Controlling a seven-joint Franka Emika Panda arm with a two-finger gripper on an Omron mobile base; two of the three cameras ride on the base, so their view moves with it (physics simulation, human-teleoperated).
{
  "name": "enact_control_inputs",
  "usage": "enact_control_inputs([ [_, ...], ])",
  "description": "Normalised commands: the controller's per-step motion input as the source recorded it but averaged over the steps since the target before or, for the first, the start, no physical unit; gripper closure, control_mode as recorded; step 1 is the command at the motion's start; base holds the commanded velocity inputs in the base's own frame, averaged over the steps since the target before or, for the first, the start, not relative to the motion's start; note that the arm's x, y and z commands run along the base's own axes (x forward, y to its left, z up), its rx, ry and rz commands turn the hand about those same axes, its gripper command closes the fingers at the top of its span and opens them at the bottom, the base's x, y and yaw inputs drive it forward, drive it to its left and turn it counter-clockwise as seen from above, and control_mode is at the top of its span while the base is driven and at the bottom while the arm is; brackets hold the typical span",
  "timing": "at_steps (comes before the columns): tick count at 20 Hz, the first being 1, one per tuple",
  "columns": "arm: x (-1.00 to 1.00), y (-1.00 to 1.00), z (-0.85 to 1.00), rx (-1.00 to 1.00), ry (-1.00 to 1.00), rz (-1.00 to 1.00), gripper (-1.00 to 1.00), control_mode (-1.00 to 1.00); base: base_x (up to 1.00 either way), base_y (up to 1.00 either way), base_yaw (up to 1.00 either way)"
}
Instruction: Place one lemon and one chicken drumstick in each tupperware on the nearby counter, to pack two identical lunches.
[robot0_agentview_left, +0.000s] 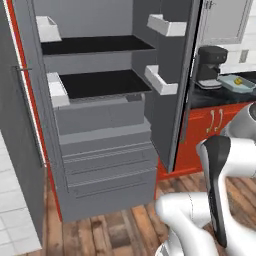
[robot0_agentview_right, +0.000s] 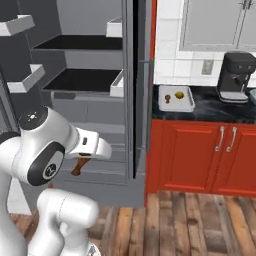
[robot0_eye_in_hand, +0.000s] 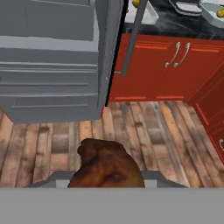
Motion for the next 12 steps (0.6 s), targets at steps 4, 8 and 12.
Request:
enact_control_inputs([
  [4,0.0,0.0,0.0,0.0,0.0,0.0,1.0,1.0,-0.16,-0.98,0.0],
  [8,0.0,0.0,0.0,0.0,0.0,0.0,1.0,1.0,-0.06,-1.0,0.0],
  [12,0.0,0.0,0.0,0.0,0.0,0.0,1.0,1.0,0.0,-0.96,0.0],
])
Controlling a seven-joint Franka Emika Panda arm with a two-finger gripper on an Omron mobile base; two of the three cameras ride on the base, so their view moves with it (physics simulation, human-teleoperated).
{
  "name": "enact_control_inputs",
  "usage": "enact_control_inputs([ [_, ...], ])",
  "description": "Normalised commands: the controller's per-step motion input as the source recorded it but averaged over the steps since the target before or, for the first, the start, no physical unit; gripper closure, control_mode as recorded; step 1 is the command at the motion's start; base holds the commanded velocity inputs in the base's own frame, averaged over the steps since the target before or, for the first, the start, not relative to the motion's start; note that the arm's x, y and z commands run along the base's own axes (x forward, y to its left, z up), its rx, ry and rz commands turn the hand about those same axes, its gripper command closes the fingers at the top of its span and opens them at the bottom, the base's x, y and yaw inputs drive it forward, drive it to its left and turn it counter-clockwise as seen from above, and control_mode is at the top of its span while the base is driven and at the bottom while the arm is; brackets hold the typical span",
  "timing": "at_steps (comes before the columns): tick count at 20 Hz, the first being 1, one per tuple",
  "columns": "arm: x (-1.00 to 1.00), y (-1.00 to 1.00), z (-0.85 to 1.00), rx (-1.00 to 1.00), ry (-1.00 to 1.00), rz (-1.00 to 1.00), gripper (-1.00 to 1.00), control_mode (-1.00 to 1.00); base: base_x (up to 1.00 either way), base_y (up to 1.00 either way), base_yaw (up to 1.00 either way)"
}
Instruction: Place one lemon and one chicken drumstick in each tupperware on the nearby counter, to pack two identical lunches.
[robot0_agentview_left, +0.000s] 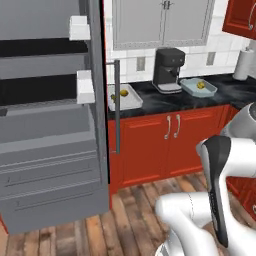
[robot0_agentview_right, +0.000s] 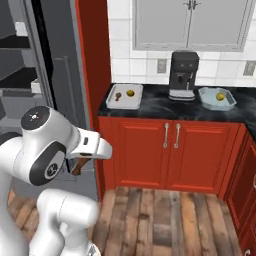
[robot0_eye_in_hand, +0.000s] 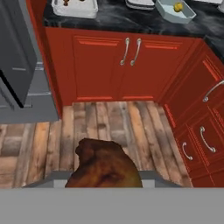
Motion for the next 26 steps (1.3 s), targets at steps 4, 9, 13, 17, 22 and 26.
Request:
enact_control_inputs([
  [4,0.0,0.0,0.0,0.0,0.0,0.0,1.0,1.0,0.04,-0.77,0.0],
  [9,0.0,0.0,0.0,0.0,0.0,0.0,1.0,1.0,0.41,-0.48,0.0],
  [13,0.0,0.0,0.0,0.0,0.0,0.0,1.0,1.0,0.86,-0.22,0.0],
  [17,0.0,0.0,0.0,0.0,0.0,0.0,1.0,1.0,1.0,-0.24,0.0],
  [22,0.0,0.0,0.0,0.0,0.0,0.0,1.0,1.0,0.81,-0.57,0.0],
  [26,0.0,0.0,0.0,0.0,0.0,0.0,1.0,1.0,0.7,-0.68,0.0],
])
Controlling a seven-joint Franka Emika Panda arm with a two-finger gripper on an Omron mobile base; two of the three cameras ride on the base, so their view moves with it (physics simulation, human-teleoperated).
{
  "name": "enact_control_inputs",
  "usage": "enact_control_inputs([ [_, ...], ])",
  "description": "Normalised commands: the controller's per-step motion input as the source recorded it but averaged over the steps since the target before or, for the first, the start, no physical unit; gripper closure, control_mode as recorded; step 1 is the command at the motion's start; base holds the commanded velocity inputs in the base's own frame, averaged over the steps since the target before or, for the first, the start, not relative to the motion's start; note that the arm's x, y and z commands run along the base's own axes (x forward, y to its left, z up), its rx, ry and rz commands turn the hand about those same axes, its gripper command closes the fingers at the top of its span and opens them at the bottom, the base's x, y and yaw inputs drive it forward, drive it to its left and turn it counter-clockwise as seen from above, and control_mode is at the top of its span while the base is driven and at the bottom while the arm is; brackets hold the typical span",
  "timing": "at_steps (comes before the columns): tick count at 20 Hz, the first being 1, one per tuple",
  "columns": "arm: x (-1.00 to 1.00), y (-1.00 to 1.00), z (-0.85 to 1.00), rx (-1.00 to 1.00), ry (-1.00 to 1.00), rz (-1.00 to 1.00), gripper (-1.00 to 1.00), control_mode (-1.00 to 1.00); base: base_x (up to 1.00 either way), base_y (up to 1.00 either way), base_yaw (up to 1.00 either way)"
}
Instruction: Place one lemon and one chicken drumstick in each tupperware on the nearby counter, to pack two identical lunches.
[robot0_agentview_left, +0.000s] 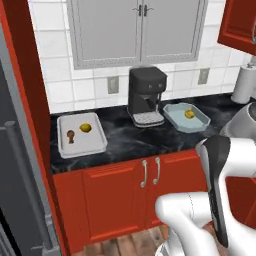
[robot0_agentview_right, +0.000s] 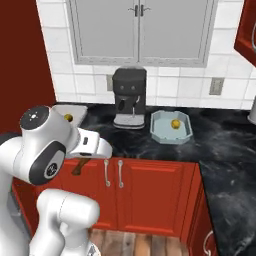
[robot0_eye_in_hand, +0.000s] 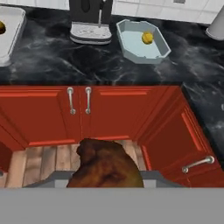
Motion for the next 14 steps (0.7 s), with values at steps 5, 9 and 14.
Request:
enact_control_inputs([
  [5,0.0,0.0,0.0,0.0,0.0,0.0,1.0,1.0,0.76,-0.44,0.0],
  [9,0.0,0.0,0.0,0.0,0.0,0.0,1.0,1.0,0.82,-0.2,0.0],
  [14,0.0,0.0,0.0,0.0,0.0,0.0,1.0,1.0,0.61,-0.34,0.0],
])
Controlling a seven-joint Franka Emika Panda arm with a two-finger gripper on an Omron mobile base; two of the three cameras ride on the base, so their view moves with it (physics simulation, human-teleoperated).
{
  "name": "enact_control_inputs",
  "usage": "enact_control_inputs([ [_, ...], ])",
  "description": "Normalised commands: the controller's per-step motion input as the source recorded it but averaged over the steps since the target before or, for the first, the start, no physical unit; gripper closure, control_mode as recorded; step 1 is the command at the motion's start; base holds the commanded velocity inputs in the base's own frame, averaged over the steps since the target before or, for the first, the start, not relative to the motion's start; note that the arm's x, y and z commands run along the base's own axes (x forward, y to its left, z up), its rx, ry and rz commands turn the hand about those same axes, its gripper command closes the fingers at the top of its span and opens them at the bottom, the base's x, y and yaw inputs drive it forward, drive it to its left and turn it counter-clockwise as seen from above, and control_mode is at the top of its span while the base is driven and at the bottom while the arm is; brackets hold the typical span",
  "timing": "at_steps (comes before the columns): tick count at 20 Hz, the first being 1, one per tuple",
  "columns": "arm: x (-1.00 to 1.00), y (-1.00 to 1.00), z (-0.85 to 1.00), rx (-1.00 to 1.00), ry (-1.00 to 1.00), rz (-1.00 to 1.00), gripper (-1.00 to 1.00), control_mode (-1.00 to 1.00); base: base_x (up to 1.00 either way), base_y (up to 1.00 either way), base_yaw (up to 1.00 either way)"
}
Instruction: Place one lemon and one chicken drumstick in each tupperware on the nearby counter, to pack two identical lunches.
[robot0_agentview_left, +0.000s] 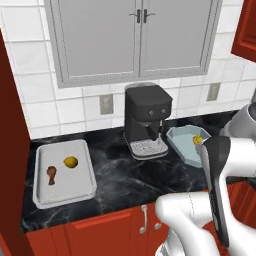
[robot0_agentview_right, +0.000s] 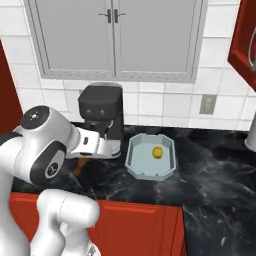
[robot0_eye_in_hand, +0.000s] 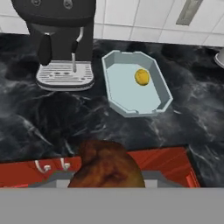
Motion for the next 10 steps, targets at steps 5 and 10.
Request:
enact_control_inputs([
  [5,0.0,0.0,0.0,0.0,0.0,0.0,1.0,1.0,0.16,-0.67,-0.02],
  [10,0.1,-0.16,0.0,0.0,0.0,-0.02,1.0,-1.0,0.05,-0.36,-0.02],
])
